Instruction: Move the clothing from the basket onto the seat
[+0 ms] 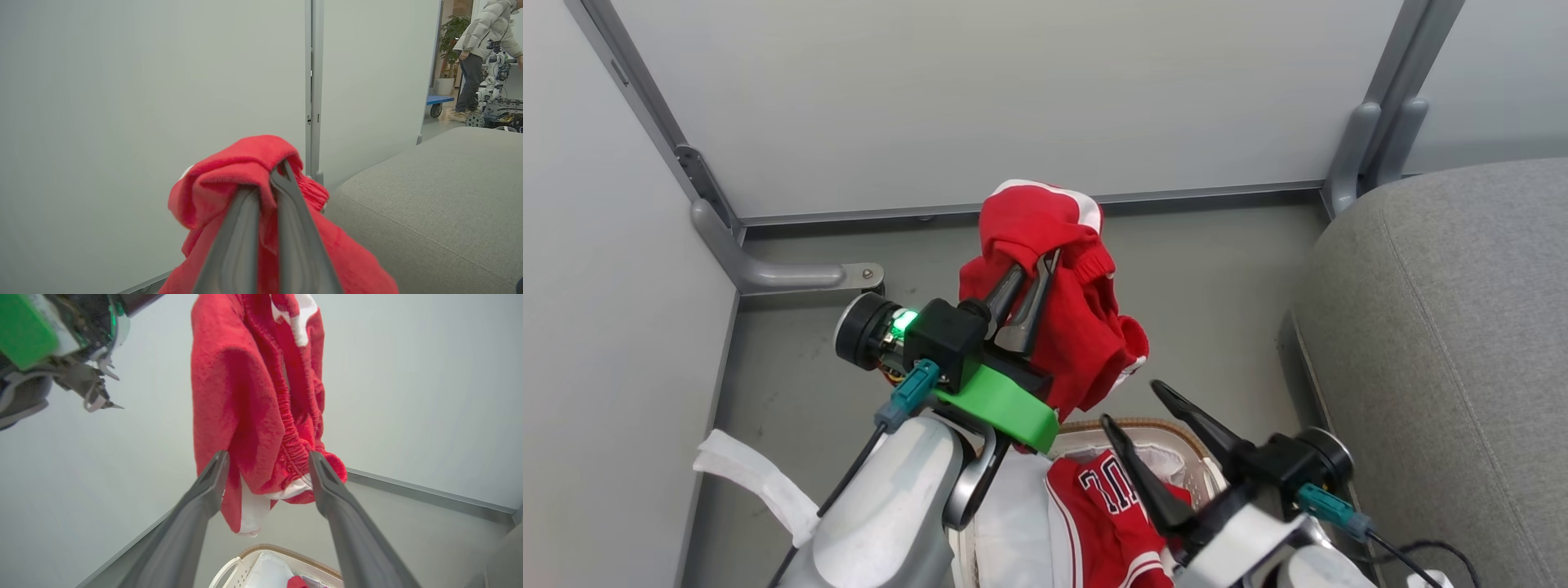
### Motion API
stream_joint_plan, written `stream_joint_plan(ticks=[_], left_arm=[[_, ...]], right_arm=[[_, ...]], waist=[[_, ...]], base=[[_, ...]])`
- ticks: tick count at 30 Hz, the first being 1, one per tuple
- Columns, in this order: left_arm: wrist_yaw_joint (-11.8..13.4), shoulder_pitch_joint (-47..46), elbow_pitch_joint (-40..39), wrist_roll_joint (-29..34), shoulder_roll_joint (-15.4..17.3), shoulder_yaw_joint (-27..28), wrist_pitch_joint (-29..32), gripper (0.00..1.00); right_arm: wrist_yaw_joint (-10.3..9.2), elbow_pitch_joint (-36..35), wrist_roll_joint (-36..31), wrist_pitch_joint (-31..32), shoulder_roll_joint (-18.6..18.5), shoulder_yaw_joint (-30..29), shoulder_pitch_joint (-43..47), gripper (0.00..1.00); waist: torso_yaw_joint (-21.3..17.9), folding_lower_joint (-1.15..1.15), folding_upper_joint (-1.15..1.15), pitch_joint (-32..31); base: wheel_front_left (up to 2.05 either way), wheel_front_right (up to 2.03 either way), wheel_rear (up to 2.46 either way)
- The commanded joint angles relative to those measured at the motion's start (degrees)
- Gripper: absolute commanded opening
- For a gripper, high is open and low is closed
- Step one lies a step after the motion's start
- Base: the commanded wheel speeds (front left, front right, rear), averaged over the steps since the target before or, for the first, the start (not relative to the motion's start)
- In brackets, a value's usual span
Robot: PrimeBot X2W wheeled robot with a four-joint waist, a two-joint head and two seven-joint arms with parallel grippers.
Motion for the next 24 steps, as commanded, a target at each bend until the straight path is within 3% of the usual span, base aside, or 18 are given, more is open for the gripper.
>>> stream_joint_plan(ticks=[1, 6, 18, 19, 20, 24], left_arm=[[0.18, -0.33, 0.20, -0.40, 0.12, -0.27, 0.01, 0.00], [0.49, -1.16, 0.19, -1.59, 0.13, -1.93, 0.01, 0.00], [0.97, -1.44, -0.54, -4.52, 0.12, -7.31, 0.01, 0.00], [1.02, -1.38, -0.66, -4.83, 0.13, -7.74, 0.01, 0.00], [1.09, -1.23, -0.83, -5.03, 0.12, -8.16, 0.01, 0.00], [1.33, -0.33, -0.74, -5.36, 0.12, -8.77, 0.01, 0.00]], right_arm=[[-0.05, -0.76, 0.51, -0.26, -0.33, 1.55, -2.11, 1.00], [-0.05, -0.22, -1.13, -0.25, 0.26, 5.08, -6.76, 1.00], [-0.05, 11.90, -8.43, -0.25, 3.82, 3.14, -12.96, 1.00], [-0.05, 12.98, -8.12, -0.26, 3.86, 3.25, -13.17, 0.58], [-0.04, 13.51, -6.98, -0.26, 3.86, 3.80, -13.39, 0.00], [-0.05, 11.86, -3.87, -0.26, 3.78, 3.51, -14.04, 0.00]], waist=[[-0.02, 0.01, 0.00, 0.28], [0.11, 0.01, 0.00, 0.96], [3.00, 0.01, 0.00, 0.84], [3.27, 0.01, 0.00, 0.75], [3.49, 0.01, 0.00, 0.67], [3.97, 0.01, 0.00, 0.67]], base=[[0.00, 0.00, 0.00], [0.00, 0.00, 0.00], [0.00, 0.00, 0.00], [0.00, 0.00, 0.00], [0.00, 0.00, 0.00], [0.00, 0.00, 0.00]])
